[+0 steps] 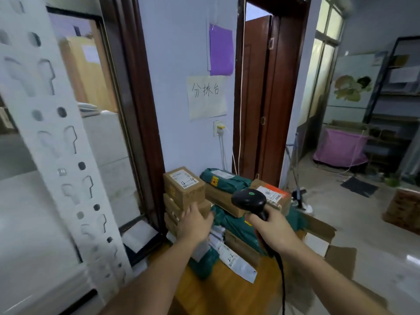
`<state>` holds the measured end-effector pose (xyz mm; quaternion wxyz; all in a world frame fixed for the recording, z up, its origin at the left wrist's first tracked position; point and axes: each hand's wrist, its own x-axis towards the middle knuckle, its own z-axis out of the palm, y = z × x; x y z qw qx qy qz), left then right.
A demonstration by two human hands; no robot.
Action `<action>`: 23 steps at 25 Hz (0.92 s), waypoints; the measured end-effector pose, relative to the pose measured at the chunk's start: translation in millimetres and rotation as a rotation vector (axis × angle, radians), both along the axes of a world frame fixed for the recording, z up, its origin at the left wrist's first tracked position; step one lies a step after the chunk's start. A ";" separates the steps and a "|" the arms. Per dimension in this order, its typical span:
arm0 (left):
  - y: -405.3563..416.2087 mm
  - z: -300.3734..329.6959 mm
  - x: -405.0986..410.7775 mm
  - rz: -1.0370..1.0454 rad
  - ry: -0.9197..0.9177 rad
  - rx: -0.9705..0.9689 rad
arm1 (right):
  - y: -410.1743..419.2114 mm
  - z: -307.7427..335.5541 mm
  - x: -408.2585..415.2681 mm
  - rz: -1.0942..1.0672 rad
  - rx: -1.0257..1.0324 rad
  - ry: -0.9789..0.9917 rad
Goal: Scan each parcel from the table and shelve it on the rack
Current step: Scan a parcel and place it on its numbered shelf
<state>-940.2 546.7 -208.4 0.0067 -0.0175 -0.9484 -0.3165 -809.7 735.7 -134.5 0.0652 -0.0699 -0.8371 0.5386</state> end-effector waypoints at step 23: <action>-21.7 -59.9 -177.6 0.459 -0.099 0.663 | 11.3 -55.1 -217.9 0.244 -0.299 -0.202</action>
